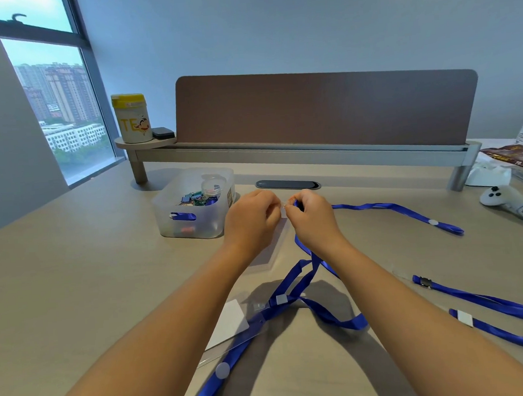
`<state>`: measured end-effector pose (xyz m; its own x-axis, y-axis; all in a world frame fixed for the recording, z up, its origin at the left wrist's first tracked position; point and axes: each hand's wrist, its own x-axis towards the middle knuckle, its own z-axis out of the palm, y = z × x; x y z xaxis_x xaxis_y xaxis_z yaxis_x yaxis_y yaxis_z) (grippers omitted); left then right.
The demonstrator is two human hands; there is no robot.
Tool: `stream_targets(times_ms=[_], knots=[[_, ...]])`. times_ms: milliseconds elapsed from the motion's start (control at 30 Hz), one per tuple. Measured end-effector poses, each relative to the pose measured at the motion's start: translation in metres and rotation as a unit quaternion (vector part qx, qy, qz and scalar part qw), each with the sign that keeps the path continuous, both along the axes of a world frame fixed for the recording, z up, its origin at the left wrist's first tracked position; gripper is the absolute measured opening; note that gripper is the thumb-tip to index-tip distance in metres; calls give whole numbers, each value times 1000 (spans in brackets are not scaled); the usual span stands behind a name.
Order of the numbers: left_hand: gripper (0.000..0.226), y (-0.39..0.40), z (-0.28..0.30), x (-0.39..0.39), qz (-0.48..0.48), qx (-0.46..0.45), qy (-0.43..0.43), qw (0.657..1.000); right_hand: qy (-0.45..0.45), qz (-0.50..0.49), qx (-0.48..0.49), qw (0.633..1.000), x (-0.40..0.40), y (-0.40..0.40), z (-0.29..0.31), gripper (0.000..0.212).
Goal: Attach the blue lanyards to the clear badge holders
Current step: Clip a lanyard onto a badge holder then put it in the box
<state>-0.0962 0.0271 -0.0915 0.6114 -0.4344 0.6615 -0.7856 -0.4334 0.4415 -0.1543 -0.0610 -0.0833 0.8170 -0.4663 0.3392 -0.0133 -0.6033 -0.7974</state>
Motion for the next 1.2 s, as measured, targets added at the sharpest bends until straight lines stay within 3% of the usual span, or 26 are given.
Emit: stream_targets(times_ms=[133, 267, 367, 500, 600, 667, 733, 867, 900, 1000, 1200], knots=[[25, -2, -1, 0, 2, -23, 48, 999, 3, -6, -56, 998, -2, 0, 1, 11], [24, -3, 1, 0, -4, -38, 91, 995, 27, -13, -129, 991, -4, -1, 5, 24], [25, 0, 3, -1, -11, 7, 94, 995, 60, -2, -163, 985, -6, -5, 7, 24], [30, 5, 8, -3, 8, 172, -13, 985, 116, 14, -167, 979, -9, -8, 12, 23], [29, 5, 8, -5, 25, 217, -94, 971, 136, 17, -165, 977, -10, -8, 15, 19], [16, 7, 7, -8, 17, 230, -161, 960, 144, 15, -165, 976, -11, -7, 16, 10], [22, 8, 6, -7, 13, 236, -190, 953, 146, 11, -167, 975, -12, -7, 15, 10], [16, 3, 4, -9, 11, 197, -171, 965, 122, 6, -155, 980, -12, -8, 12, 15], [12, 1, 4, -11, 2, 178, -145, 973, 110, 5, -148, 983, -13, -8, 12, 12], [27, -6, 3, -12, 11, 96, -54, 994, 72, -5, -114, 991, -12, -9, 11, 12], [28, -14, 4, -11, 9, -6, 62, 998, 13, -15, -87, 996, -11, -8, 11, 11]])
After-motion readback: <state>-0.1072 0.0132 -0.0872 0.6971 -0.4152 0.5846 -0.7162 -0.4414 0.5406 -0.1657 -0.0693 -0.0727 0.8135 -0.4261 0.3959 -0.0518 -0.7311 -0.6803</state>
